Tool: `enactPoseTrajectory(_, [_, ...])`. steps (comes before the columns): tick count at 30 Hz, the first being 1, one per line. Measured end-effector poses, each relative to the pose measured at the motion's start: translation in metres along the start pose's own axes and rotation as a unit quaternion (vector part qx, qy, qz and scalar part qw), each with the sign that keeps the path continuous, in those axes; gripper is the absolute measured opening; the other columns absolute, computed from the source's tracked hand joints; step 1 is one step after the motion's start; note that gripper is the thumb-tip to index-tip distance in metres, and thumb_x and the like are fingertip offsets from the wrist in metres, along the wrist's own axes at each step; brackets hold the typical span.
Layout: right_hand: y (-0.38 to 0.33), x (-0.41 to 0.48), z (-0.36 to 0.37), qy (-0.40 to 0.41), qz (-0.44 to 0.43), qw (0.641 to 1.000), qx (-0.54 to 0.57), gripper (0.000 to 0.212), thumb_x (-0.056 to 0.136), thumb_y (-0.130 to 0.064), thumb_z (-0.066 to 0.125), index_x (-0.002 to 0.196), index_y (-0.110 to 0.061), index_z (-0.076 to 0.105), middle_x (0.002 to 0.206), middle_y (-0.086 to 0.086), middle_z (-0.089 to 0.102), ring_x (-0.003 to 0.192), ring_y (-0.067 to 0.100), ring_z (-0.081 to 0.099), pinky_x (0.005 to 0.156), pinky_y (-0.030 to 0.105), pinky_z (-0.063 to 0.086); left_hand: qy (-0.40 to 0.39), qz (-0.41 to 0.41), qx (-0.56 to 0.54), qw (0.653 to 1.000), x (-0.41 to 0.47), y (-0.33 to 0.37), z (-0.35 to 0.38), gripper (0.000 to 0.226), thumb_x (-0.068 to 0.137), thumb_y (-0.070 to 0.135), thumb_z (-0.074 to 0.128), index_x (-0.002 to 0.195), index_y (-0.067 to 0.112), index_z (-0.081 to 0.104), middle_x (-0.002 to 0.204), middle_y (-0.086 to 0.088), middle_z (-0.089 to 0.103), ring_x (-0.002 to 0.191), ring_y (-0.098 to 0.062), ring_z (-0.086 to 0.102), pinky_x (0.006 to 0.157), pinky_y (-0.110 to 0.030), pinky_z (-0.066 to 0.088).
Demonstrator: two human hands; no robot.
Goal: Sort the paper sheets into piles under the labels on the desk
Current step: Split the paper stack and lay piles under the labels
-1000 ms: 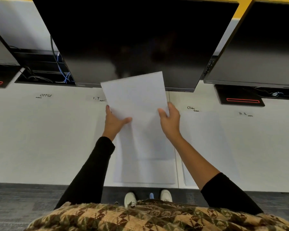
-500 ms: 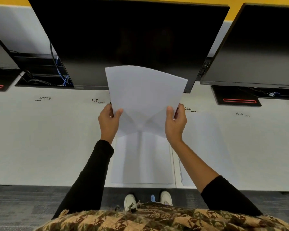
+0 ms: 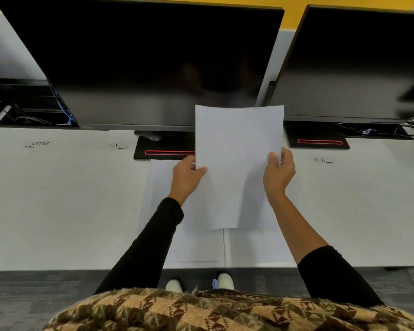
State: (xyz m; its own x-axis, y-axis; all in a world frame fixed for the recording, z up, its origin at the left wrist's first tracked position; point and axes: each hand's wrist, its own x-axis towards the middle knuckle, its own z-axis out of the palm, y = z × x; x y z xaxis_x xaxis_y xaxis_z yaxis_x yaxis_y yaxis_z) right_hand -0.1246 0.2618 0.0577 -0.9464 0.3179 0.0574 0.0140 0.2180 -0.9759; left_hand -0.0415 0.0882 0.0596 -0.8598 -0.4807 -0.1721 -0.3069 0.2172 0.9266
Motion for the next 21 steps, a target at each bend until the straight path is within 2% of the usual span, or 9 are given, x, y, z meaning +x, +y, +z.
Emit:
enactPoseTrajectory(2, [0.015,0.009,-0.016,0.015,0.036,0.998,-0.049,0.028,0.095,-0.014,0.05,0.121,-0.007,0.053,0.105,0.004,0.058,0.092,0.017,0.057,0.08,0.027,0.045,-0.026,-0.026,0.02,0.999,-0.007,-0.004,0.025,0.023,0.088,0.008,0.06,0.11,0.003,0.057,0.09,-0.007,0.056,0.079,-0.02,0.056,0.067,-0.031,0.05])
enactPoseTrajectory(6, [0.041,0.026,-0.04,0.0,0.076,0.989,-0.125,0.032,0.094,-0.017,0.051,0.126,-0.013,0.049,0.118,0.017,0.06,0.104,0.032,0.06,0.086,0.036,0.047,-0.064,-0.074,0.026,0.995,-0.015,-0.018,0.064,0.038,0.088,0.004,0.061,0.124,0.002,0.051,0.085,-0.003,0.055,0.087,-0.02,0.055,0.085,-0.033,0.054])
enactPoseTrajectory(11, [0.063,0.048,-0.059,-0.039,0.095,0.981,-0.167,0.033,0.092,-0.016,0.054,0.125,-0.012,0.051,0.117,0.018,0.061,0.104,0.034,0.06,0.087,0.037,0.048,-0.07,-0.119,-0.023,0.99,-0.015,-0.032,0.091,0.046,0.086,0.001,0.063,0.129,0.004,0.049,0.084,-0.004,0.054,0.071,-0.013,0.055,0.05,-0.01,0.05])
enactPoseTrajectory(12, [0.068,0.052,-0.063,-0.048,0.098,0.979,-0.175,0.033,0.092,-0.015,0.054,0.125,-0.012,0.051,0.119,0.019,0.06,0.106,0.035,0.06,0.089,0.038,0.048,-0.068,-0.123,-0.017,0.99,-0.015,-0.035,0.096,0.046,0.085,0.001,0.063,0.129,0.003,0.049,0.086,-0.005,0.055,0.069,-0.012,0.055,0.051,-0.01,0.051])
enactPoseTrajectory(15, [0.08,0.06,-0.069,-0.099,0.124,0.963,-0.216,0.037,0.093,-0.011,0.052,0.129,-0.01,0.048,0.124,0.02,0.057,0.11,0.034,0.057,0.092,0.039,0.047,-0.062,-0.127,0.043,0.989,-0.015,-0.042,0.11,0.042,0.088,-0.002,0.059,0.128,0.002,0.05,0.106,-0.017,0.058,0.09,-0.024,0.058,0.08,-0.025,0.051])
enactPoseTrajectory(16, [0.084,0.062,-0.071,-0.125,0.137,0.954,-0.236,0.04,0.092,-0.01,0.052,0.131,-0.01,0.045,0.124,0.019,0.057,0.11,0.034,0.057,0.091,0.038,0.047,-0.063,-0.131,0.061,0.987,-0.015,-0.044,0.114,0.033,0.089,-0.005,0.055,0.121,0.004,0.054,0.107,-0.014,0.059,0.096,-0.026,0.057,0.085,-0.027,0.048])
enactPoseTrajectory(18, [0.093,0.062,-0.075,-0.172,0.161,0.932,-0.275,0.049,0.088,-0.012,0.056,0.135,-0.009,0.041,0.126,0.018,0.056,0.113,0.034,0.056,0.089,0.037,0.047,-0.08,-0.136,0.129,0.979,-0.015,-0.047,0.122,0.027,0.09,-0.007,0.046,0.093,0.017,0.055,0.093,-0.001,0.054,0.1,-0.022,0.051,0.09,-0.028,0.044])
enactPoseTrajectory(19, [0.096,0.061,-0.076,-0.19,0.166,0.921,-0.295,0.053,0.086,-0.014,0.058,0.136,-0.009,0.04,0.128,0.017,0.055,0.116,0.034,0.053,0.092,0.038,0.046,-0.092,-0.137,0.174,0.971,-0.015,-0.047,0.124,0.027,0.091,-0.007,0.043,0.093,0.018,0.054,0.092,0.0,0.051,0.1,-0.021,0.049,0.093,-0.028,0.044])
enactPoseTrajectory(21, [0.101,0.061,-0.077,-0.211,0.159,0.899,-0.35,0.057,0.085,-0.019,0.06,0.137,-0.012,0.038,0.133,0.015,0.048,0.124,0.035,0.044,0.097,0.041,0.042,-0.103,-0.128,0.234,0.958,-0.016,-0.048,0.128,0.026,0.091,-0.005,0.04,0.113,-0.001,0.054,0.097,-0.008,0.048,0.093,-0.022,0.048,0.087,-0.03,0.048])
